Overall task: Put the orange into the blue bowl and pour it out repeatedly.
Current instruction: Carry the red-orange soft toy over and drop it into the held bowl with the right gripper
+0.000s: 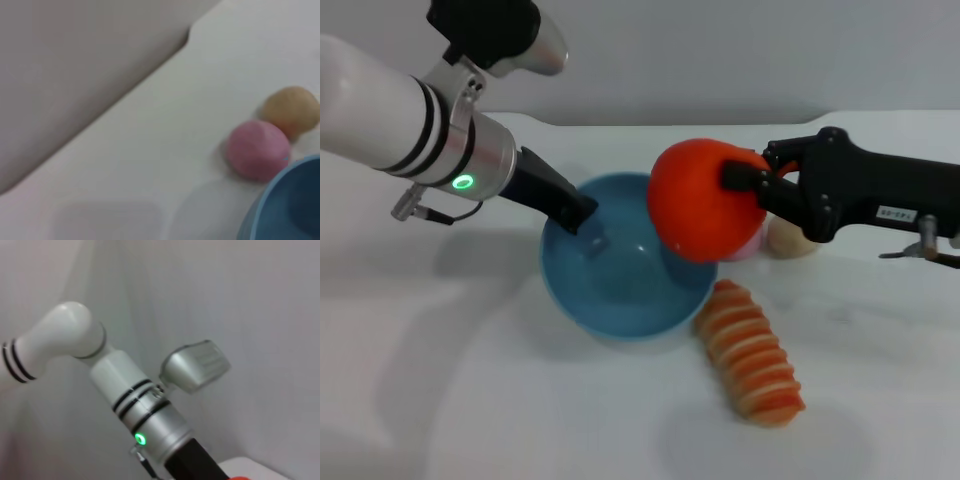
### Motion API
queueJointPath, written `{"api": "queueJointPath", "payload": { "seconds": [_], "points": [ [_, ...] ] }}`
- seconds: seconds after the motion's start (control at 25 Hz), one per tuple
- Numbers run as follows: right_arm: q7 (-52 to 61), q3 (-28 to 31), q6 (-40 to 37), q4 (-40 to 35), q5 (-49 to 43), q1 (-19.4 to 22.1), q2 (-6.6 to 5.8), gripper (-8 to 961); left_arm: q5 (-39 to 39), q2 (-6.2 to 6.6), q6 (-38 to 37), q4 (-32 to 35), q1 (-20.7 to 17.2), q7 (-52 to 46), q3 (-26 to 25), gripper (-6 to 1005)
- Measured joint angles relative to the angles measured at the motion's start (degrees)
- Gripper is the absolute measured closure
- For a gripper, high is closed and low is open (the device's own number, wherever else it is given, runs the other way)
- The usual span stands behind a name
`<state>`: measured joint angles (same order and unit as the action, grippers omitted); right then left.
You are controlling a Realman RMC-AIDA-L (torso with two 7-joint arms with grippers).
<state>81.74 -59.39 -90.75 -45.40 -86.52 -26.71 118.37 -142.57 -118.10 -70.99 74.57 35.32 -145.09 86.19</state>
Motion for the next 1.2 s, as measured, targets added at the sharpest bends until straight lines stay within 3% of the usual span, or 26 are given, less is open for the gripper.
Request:
{"api": "queueJointPath", "payload": {
  "seconds": [0.48,0.92,1.2],
  "points": [
    [-1.09,-1.12,3.57,13.25,-2.05,-7.16,0.04,877,0.91,-0.20,0.68,-0.50,-0.71,-0.11,1.68,962],
    [2.43,-1.06,3.38,14.11,-2.21,-6.48,-0.02,862,0.98,-0.07,1.92,-1.16,-1.59,-0.11,1.24,944],
    [2.76,-0.46,3.00,11.74,-1.38,-4.67,0.06,586,0.86,-0.01,2.95,-2.24,-1.98,-0.11,1.08,932]
  ]
}}
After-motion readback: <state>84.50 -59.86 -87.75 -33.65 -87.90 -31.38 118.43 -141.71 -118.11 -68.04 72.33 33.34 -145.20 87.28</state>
